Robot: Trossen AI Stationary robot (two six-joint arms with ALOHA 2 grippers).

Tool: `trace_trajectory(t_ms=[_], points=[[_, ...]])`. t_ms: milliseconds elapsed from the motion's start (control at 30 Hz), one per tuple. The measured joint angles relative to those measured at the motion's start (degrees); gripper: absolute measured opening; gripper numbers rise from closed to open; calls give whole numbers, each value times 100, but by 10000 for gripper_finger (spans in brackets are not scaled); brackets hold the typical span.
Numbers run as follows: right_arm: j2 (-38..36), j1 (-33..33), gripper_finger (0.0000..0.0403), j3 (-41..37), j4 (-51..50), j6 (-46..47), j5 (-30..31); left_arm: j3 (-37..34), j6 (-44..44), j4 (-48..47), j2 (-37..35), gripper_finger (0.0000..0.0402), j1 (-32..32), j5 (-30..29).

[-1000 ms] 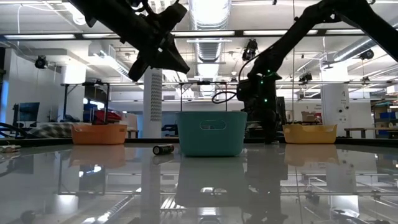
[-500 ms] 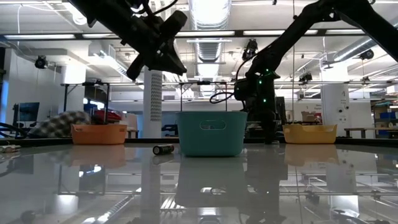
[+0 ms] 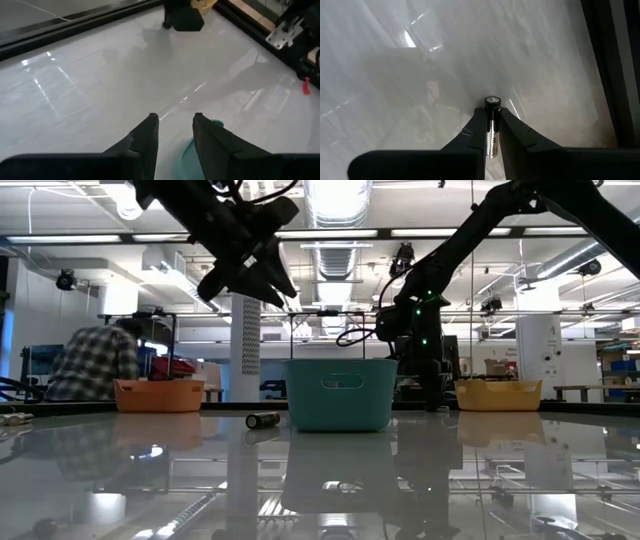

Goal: Sort batteries
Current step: Put the black battery into the yellow bin

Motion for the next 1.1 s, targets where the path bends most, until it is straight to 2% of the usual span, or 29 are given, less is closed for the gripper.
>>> trace_trajectory(t_ms=[200,800,967,1100], points=[[0,4,23,-4,28,225,-10,-50,178,8,-7,103,-49,-319],[-41,7,23,0,-20,609,-42,-358,597,3,-234,103,35,-310],[-544,36,23,-33,-56,788,22,-356,623,68,-238,103,59,-367],[-1348,108,22,-21,-414,1007,-69,-356,566,109,-240,103,55,-250]])
